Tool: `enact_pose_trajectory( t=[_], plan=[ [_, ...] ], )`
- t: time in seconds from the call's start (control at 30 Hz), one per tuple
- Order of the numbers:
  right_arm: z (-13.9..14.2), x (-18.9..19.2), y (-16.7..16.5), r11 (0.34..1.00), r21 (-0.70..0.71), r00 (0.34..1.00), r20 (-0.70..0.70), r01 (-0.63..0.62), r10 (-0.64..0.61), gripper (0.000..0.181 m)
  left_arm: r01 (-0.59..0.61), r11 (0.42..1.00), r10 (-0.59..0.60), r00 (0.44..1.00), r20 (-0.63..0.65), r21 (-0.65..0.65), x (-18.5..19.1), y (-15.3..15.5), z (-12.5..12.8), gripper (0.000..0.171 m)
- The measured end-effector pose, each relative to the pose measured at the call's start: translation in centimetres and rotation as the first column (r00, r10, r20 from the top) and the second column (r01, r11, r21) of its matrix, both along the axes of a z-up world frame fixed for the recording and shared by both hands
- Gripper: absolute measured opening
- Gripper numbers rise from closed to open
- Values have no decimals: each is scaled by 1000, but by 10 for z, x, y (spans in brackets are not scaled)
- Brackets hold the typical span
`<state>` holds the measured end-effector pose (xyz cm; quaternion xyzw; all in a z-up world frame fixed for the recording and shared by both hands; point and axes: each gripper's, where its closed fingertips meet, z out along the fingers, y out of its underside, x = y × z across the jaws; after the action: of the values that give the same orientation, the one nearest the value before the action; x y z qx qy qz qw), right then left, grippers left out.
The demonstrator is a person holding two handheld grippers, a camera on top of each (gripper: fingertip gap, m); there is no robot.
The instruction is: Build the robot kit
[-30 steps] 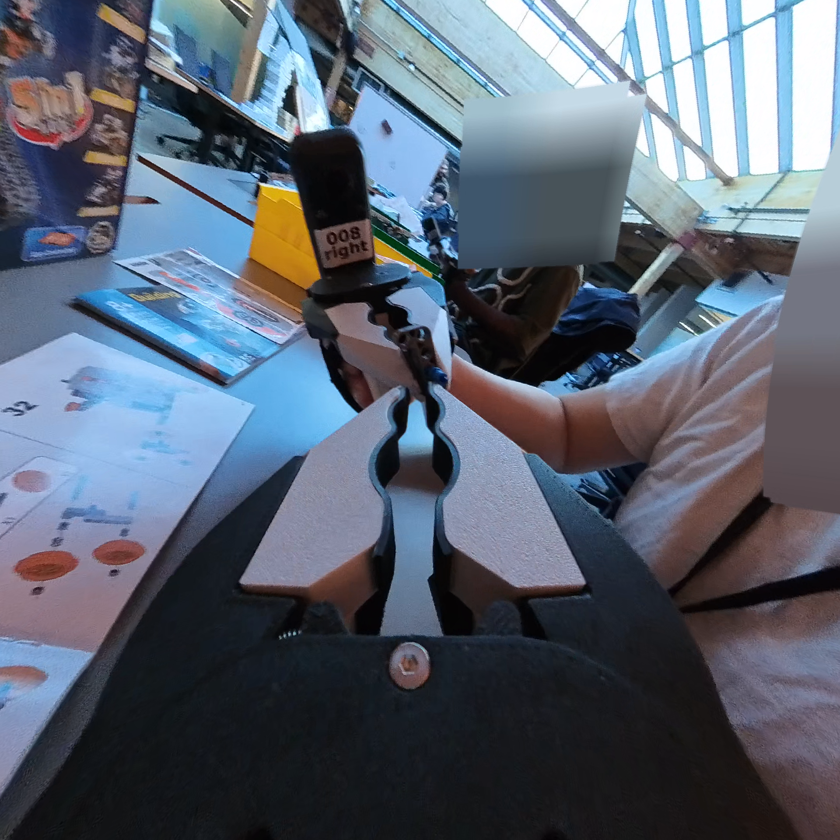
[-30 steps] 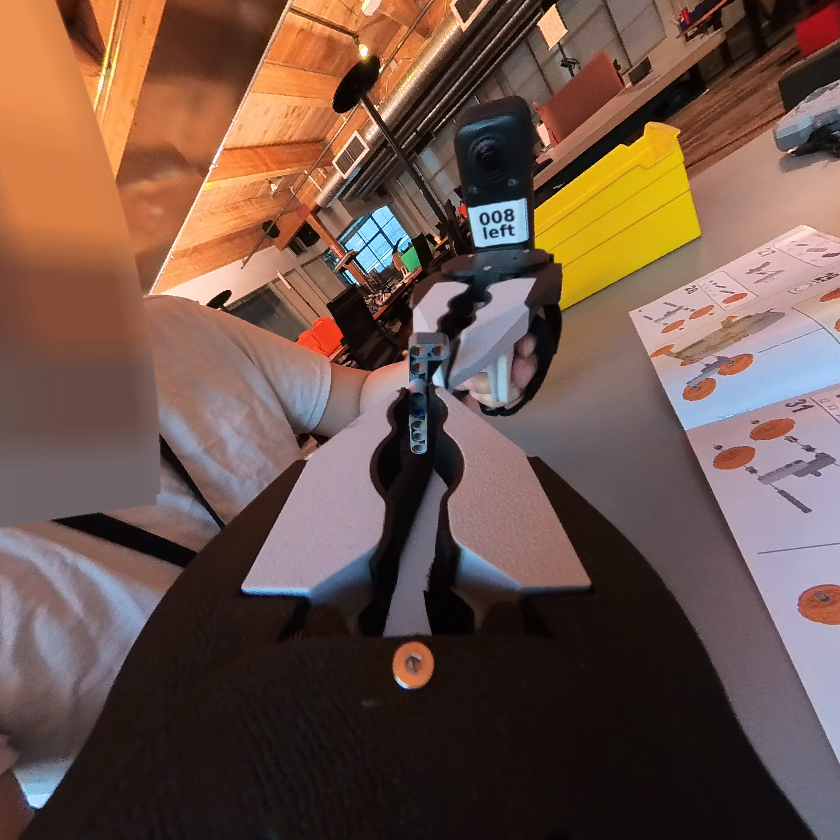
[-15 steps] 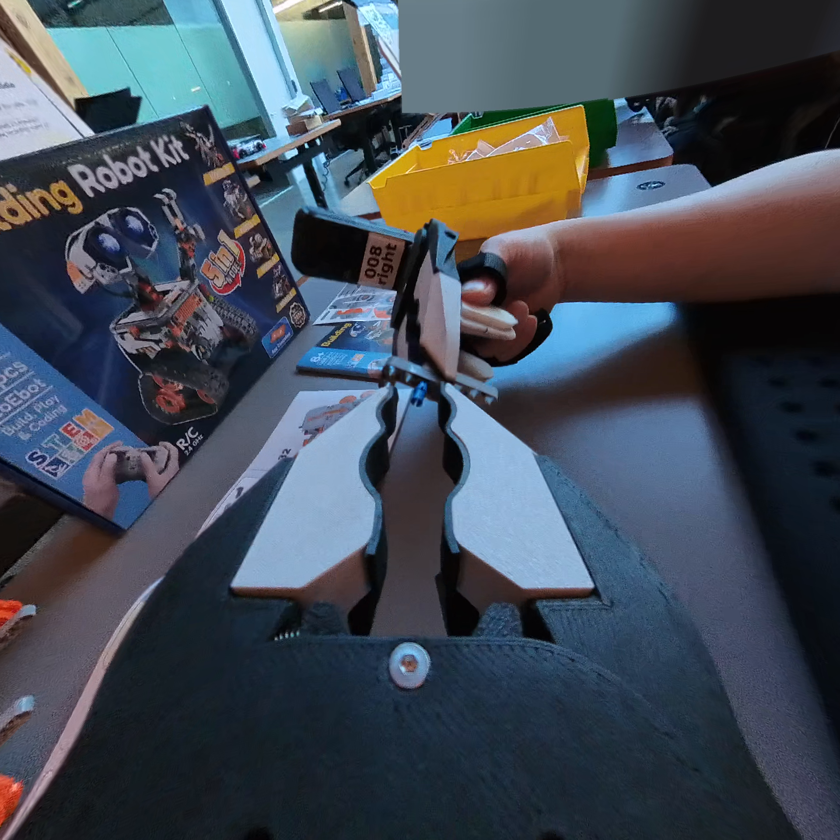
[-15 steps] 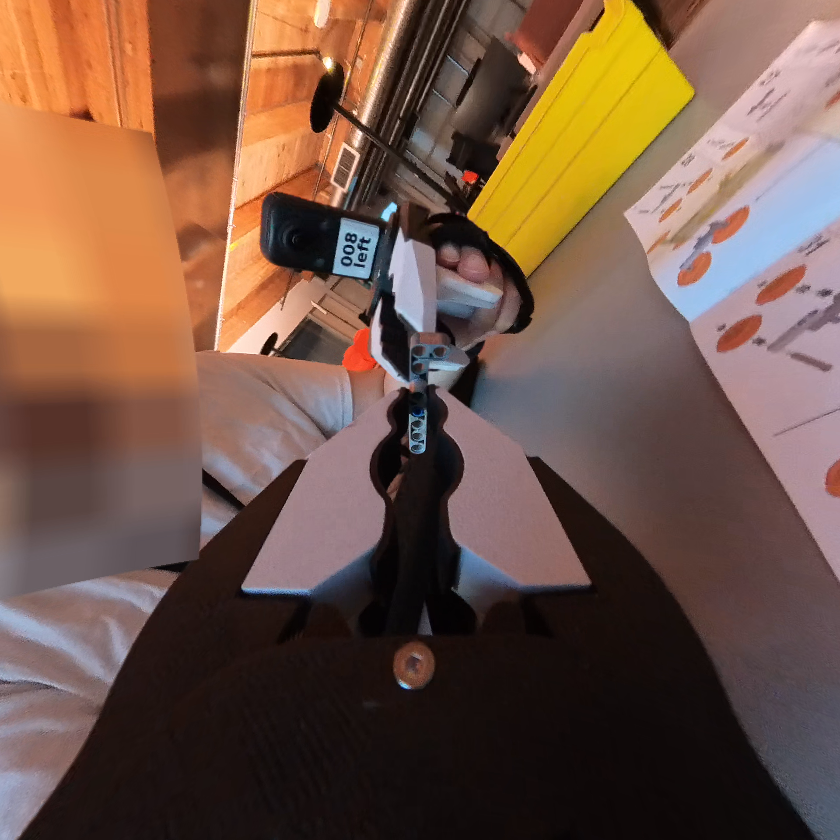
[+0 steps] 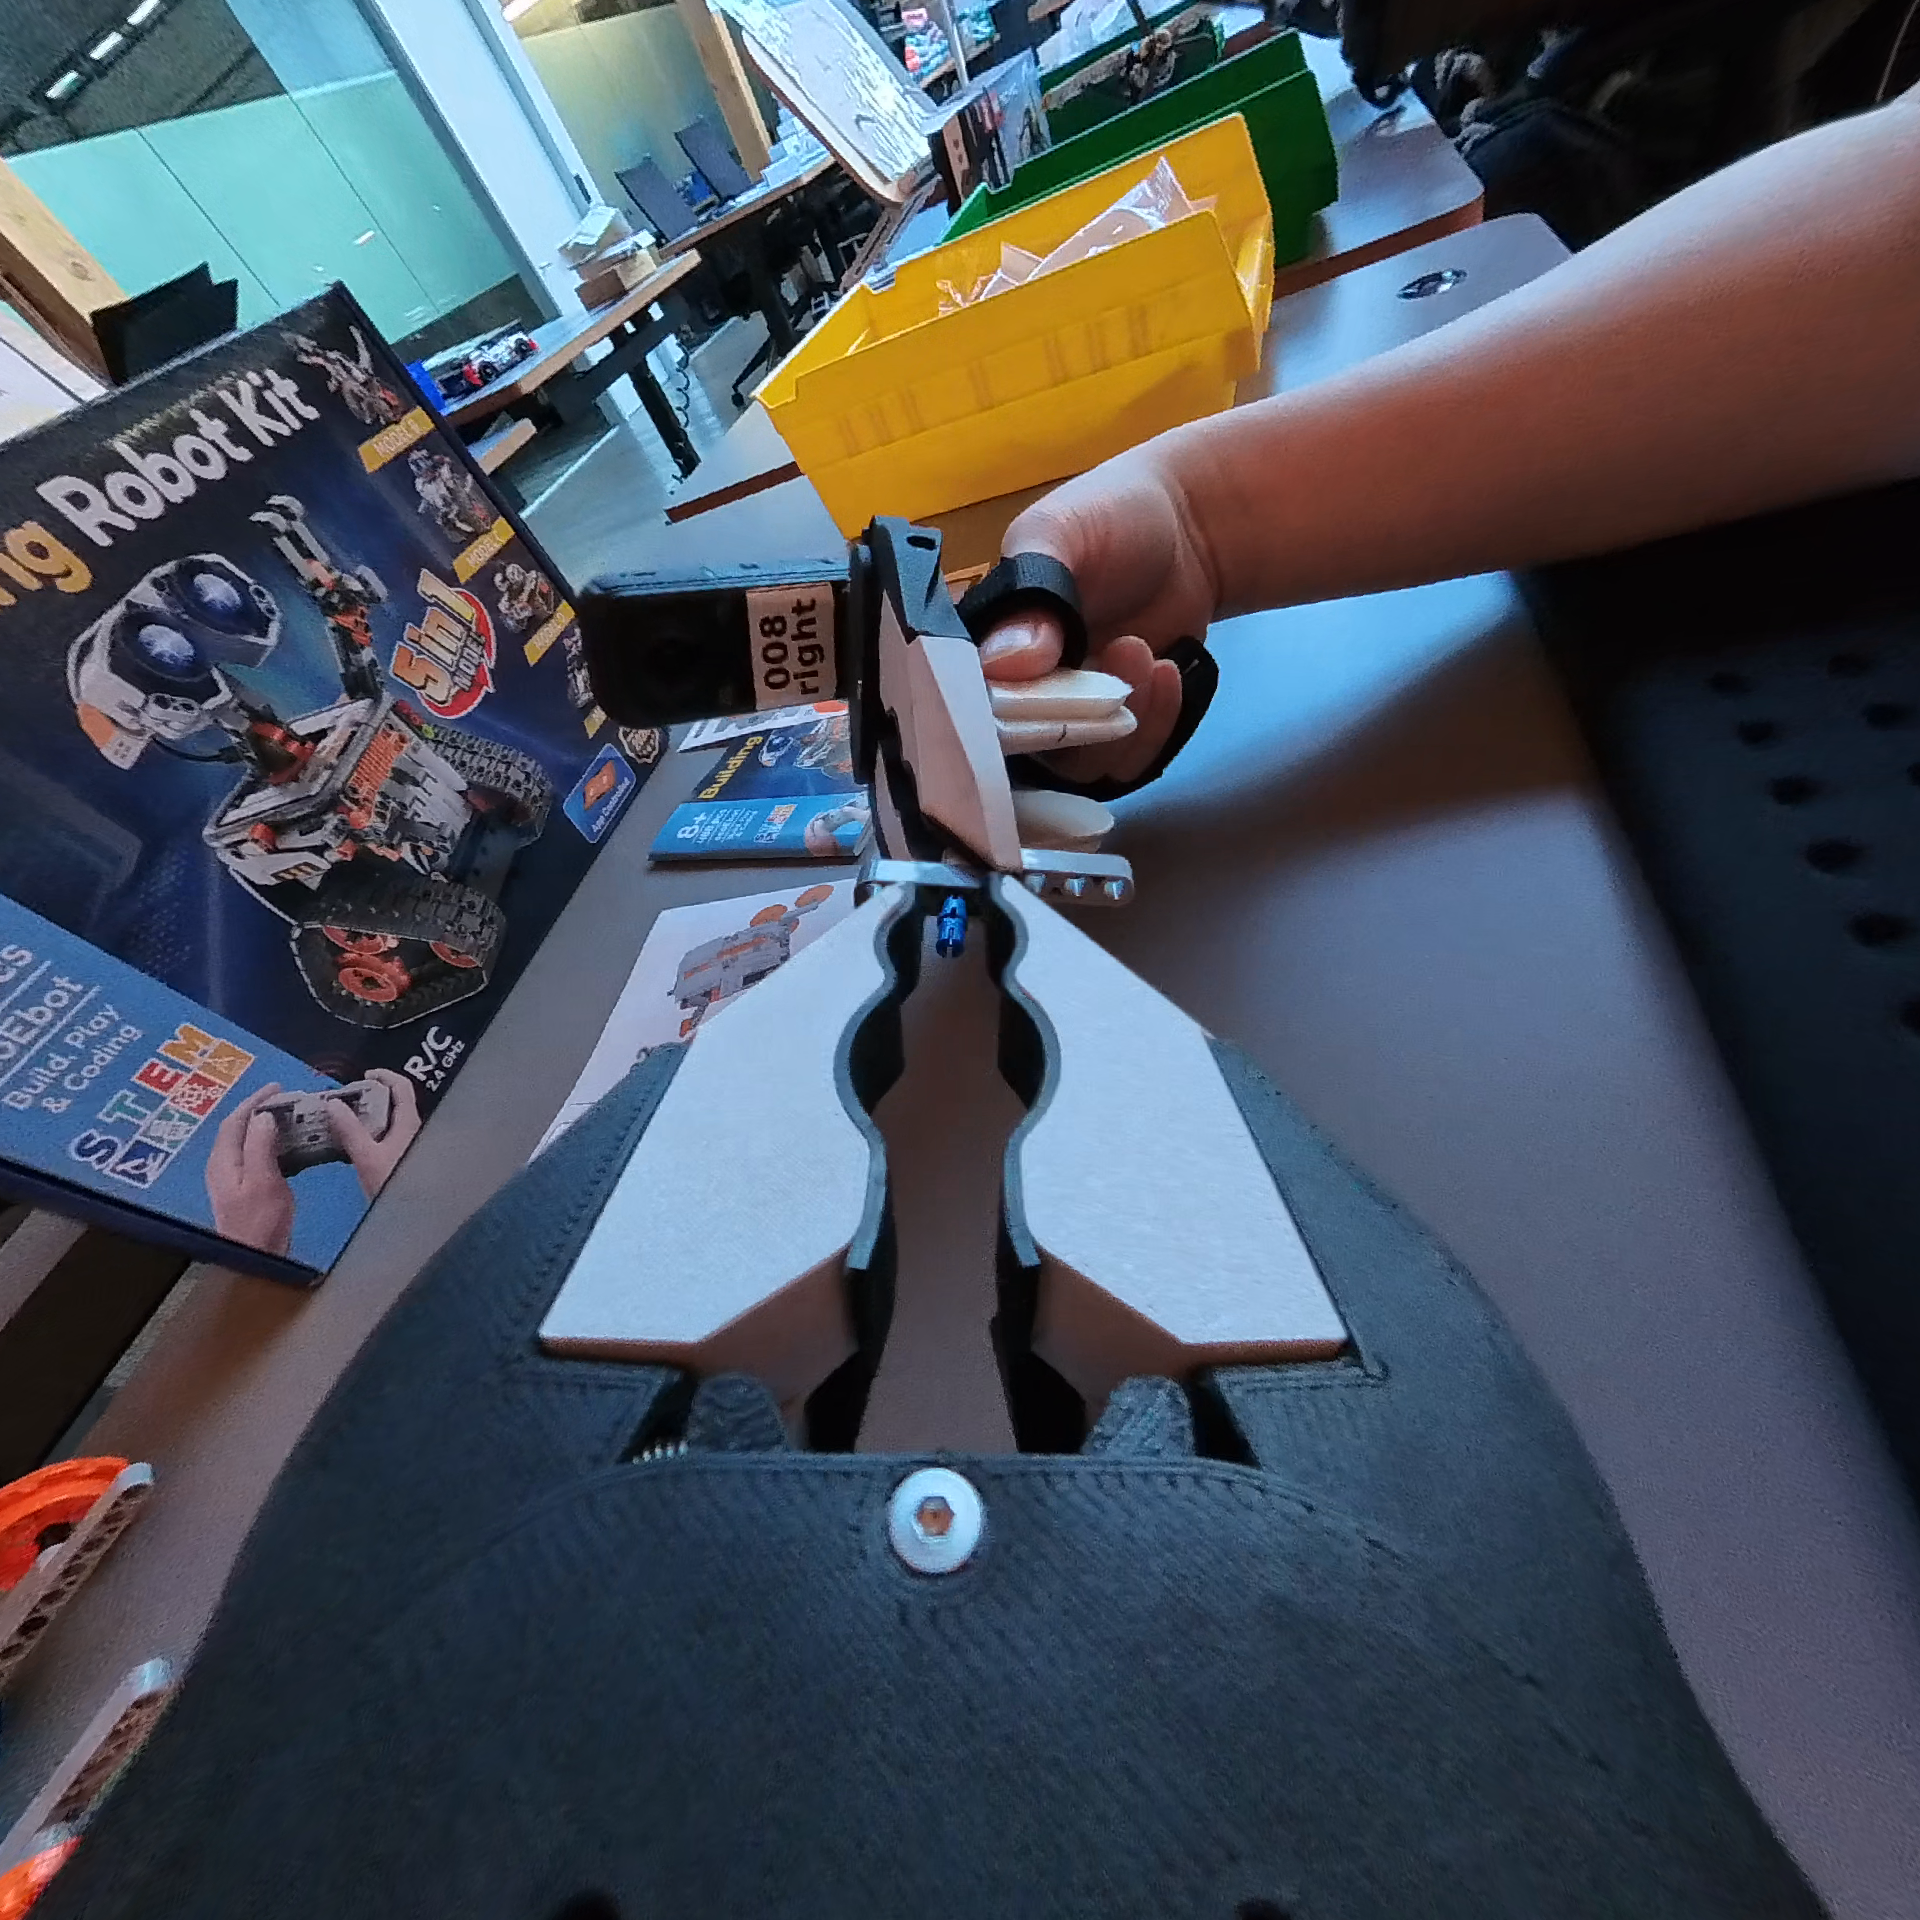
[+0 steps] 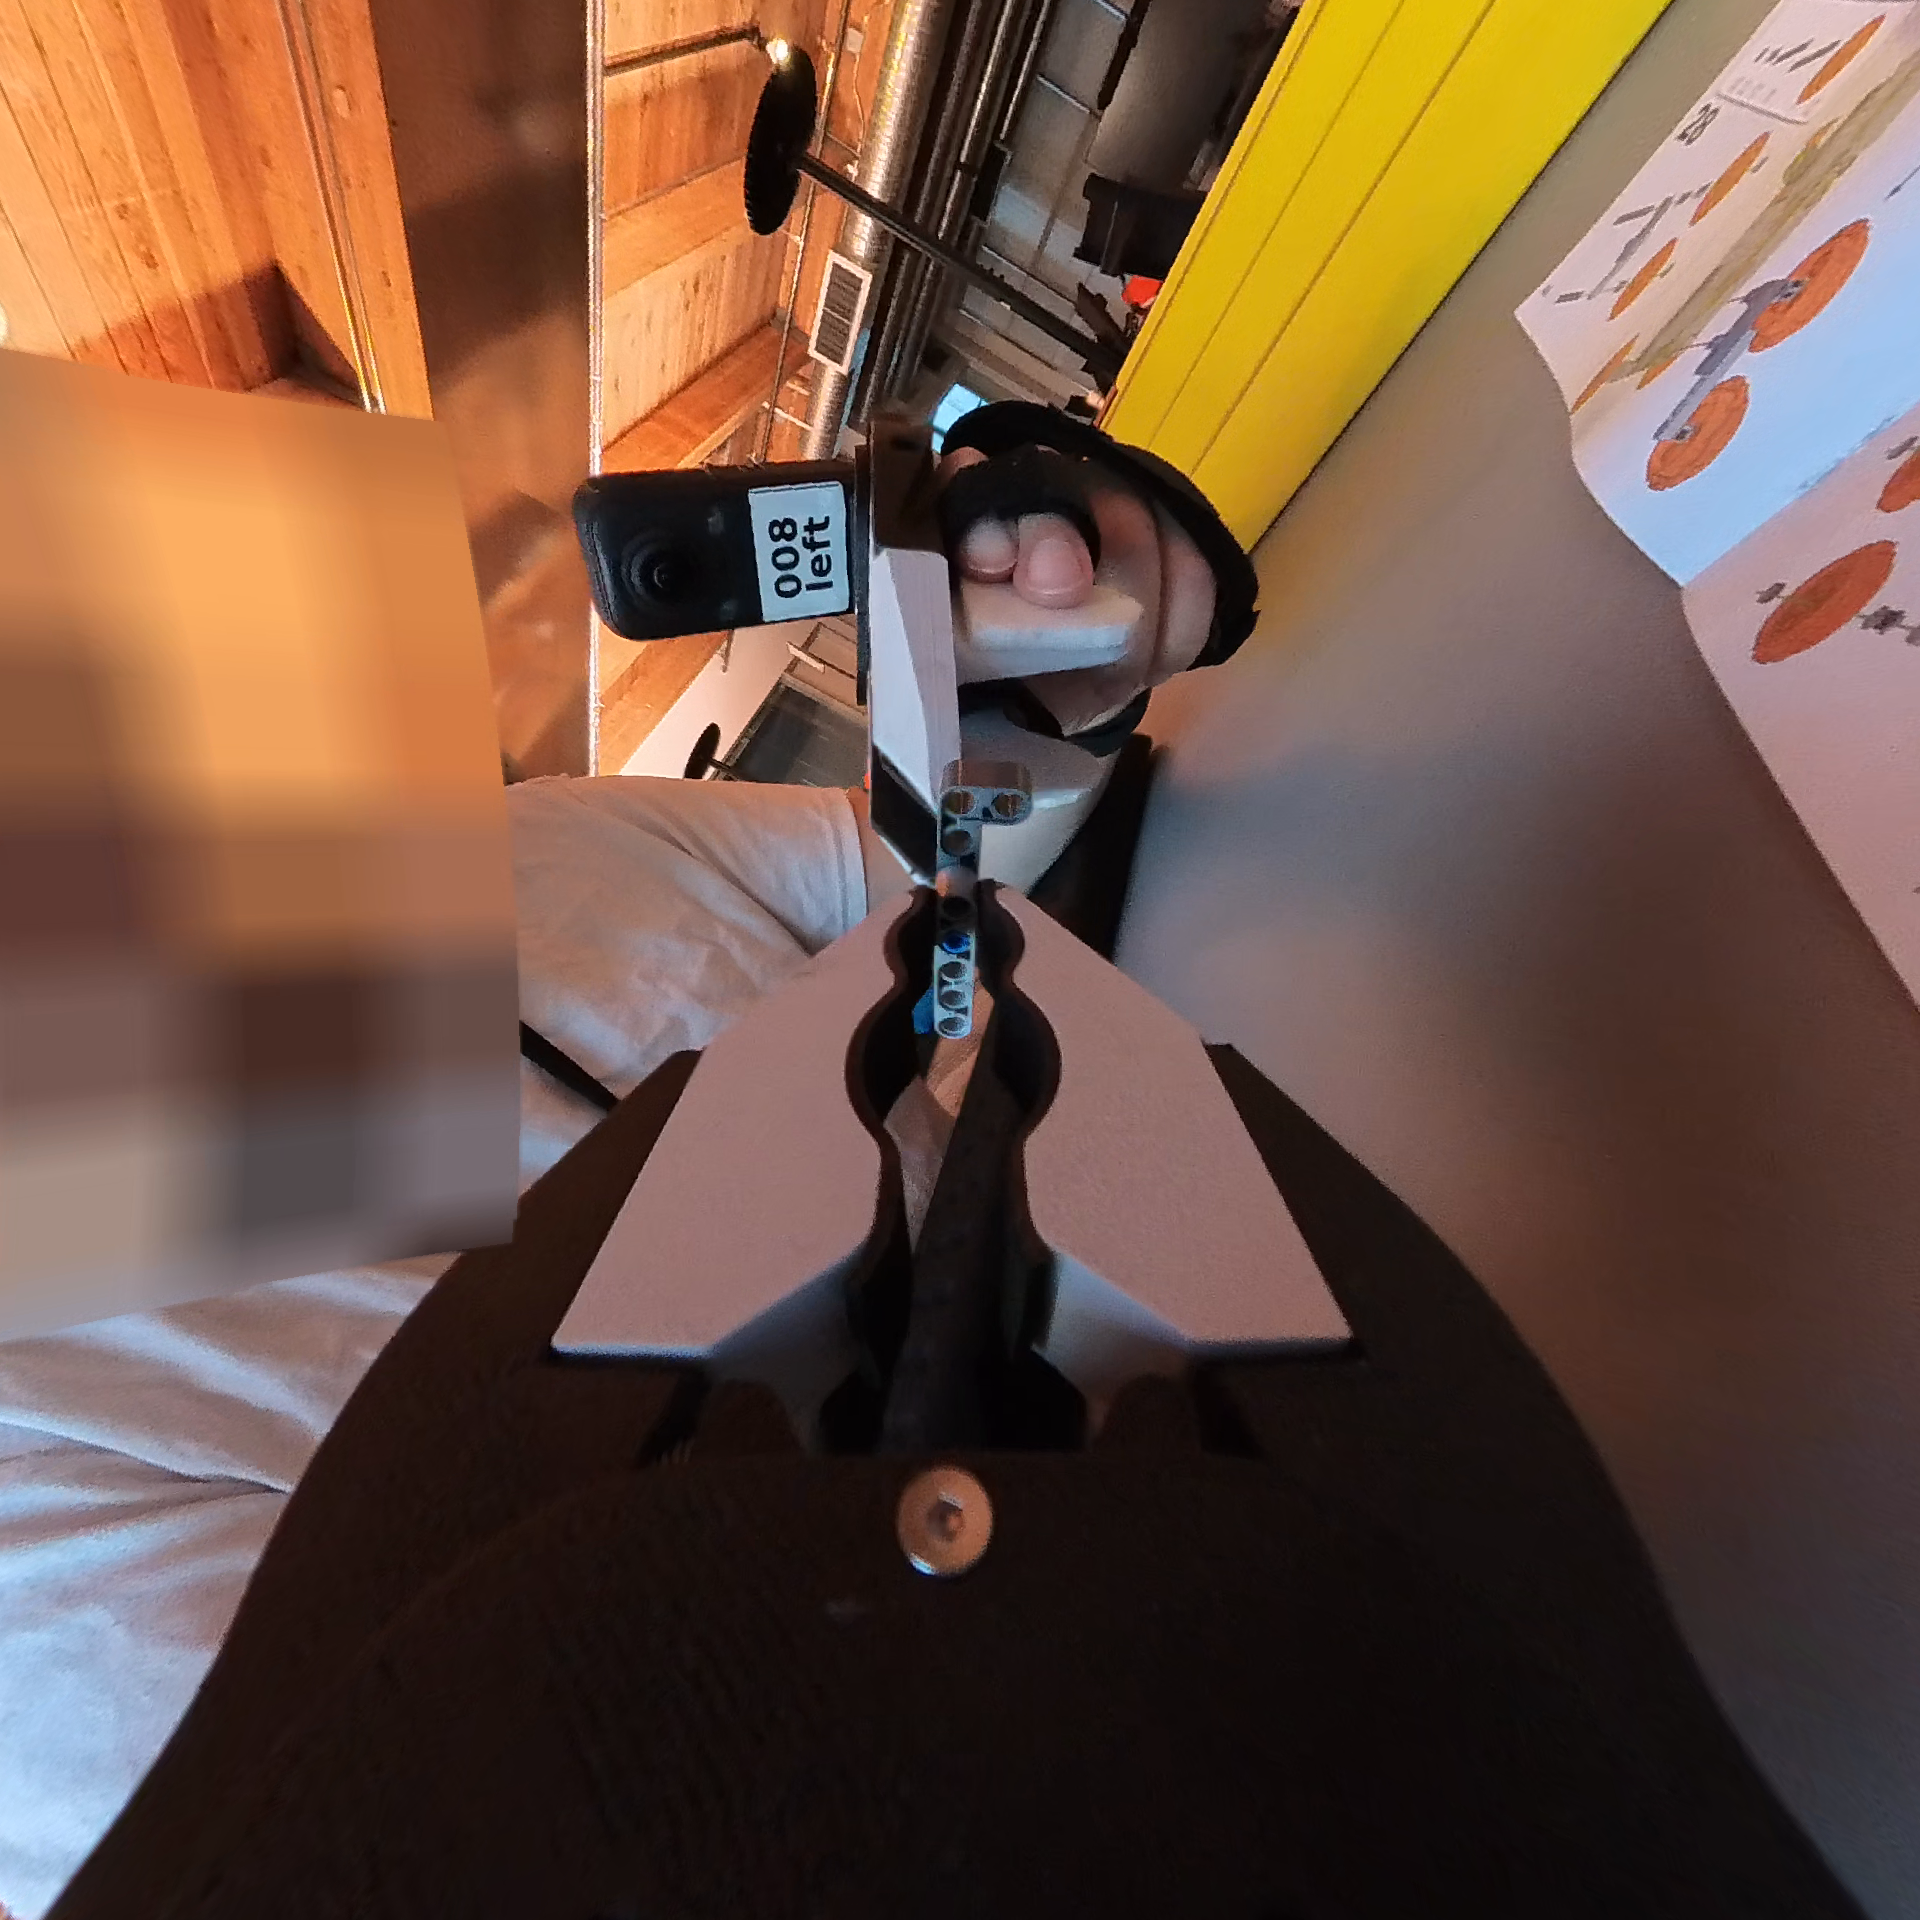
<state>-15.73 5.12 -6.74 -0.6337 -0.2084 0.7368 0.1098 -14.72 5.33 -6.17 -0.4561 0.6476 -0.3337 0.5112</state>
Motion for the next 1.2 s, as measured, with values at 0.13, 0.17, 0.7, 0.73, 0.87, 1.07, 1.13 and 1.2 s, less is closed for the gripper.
enact_pose_trajectory(
  t=[0.13, 0.17, 0.7, 0.73, 0.87, 1.07, 1.13, 1.2],
  plan=[
    [2, 0, -2, 1000, 0, 1000, -10, -13, 13, 6, -2, 1000, 2, 1000, -26, 19, -1, 0, -4, 2],
    [3, 0, -3, 1000, 2, 1000, -17, -18, 18, 6, 2, 1000, -1, 1000, -26, 19, 0, -1, -4, 2],
    [11, 2, 23, 981, 69, 983, -55, 180, -176, 5, -100, 995, 100, 995, 24, 6, -3, 20, 3, 2],
    [6, 2, 24, 979, 77, 982, -29, 191, -189, 5, -104, 994, 104, 995, 6, -15, -3, 22, -1, 2],
    [4, 3, 22, 985, 53, 986, -33, 167, -165, 5, -76, 995, 76, 997, -1, -67, -2, 20, -5, 2],
    [6, 4, 22, 965, 184, 982, -40, 187, -182, 4, -18, 955, 22, 1000, 10, -295, -5, 18, -3, 2],
    [11, 8, 27, 946, 233, 974, -61, 226, -218, 4, 10, 912, 0, 1000, 24, -411, -8, 20, -1, 4],
    [17, 12, 31, 917, 295, 964, -82, 267, -254, 4, 40, 818, -18, 999, 45, -574, -9, 22, 2, 11]
  ],
)
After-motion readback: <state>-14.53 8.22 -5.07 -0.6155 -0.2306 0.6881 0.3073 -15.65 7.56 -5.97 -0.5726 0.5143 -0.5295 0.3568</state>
